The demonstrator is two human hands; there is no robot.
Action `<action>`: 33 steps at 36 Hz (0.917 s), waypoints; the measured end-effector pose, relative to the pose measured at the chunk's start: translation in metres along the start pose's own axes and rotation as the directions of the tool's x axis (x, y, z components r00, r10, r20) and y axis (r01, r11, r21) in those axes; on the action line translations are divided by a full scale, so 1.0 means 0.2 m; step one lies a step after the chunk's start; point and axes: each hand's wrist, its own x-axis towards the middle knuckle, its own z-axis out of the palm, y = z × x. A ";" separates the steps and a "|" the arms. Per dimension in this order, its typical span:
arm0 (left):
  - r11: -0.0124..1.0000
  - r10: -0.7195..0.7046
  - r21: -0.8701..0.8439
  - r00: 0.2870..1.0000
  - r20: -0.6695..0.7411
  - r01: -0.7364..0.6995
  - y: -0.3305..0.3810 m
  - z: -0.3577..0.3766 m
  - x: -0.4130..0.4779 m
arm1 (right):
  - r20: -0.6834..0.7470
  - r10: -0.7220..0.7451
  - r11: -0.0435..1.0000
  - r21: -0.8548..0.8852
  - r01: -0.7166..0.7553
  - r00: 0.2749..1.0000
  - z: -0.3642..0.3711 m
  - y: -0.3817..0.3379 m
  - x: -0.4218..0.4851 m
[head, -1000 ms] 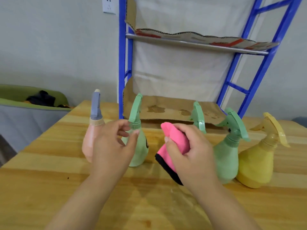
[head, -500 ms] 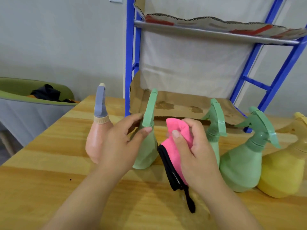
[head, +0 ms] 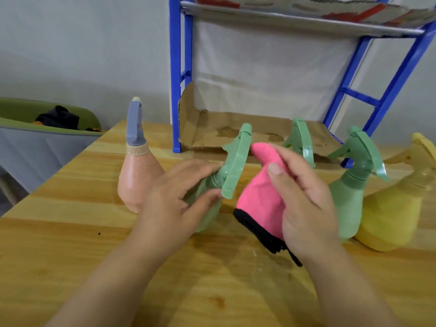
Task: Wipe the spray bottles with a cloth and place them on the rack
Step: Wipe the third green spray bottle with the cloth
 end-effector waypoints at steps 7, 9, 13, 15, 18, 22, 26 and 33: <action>0.998 0.042 -0.053 0.999 0.005 -0.041 0.01 0.01 0.00 | -0.049 -0.294 0.930 -0.246 0.274 0.955 0.01 0.01 -0.01; 0.997 0.054 -0.063 0.998 0.019 -0.053 0.01 0.02 0.00 | -0.010 -0.355 0.892 -0.302 0.336 0.935 0.00 0.03 0.00; 0.996 0.060 -0.059 0.998 -0.001 -0.060 0.00 0.02 0.01 | 0.097 -0.422 0.848 -0.308 0.430 0.901 0.01 0.06 0.01; 0.998 0.047 -0.051 0.999 -0.027 -0.048 0.00 0.01 0.01 | 0.150 -0.442 0.832 -0.300 0.467 0.884 0.03 0.06 0.00; 0.998 0.017 -0.056 0.998 -0.058 -0.020 -0.01 0.00 0.01 | 0.236 -0.417 0.834 -0.285 0.473 0.878 0.05 0.05 -0.03; 0.995 -0.004 -0.097 0.997 -0.073 -0.003 0.01 0.00 0.01 | 0.232 -0.412 0.844 -0.268 0.465 0.881 0.04 0.05 -0.04; 0.970 -0.083 -0.230 0.996 -0.014 0.078 0.02 0.00 0.00 | 0.132 -0.449 0.825 -0.318 0.466 0.884 0.04 0.05 -0.02; 0.837 -0.238 -0.476 0.963 0.129 0.270 0.03 0.01 0.00 | -0.049 -0.377 0.857 -0.397 0.329 0.925 0.03 0.07 -0.01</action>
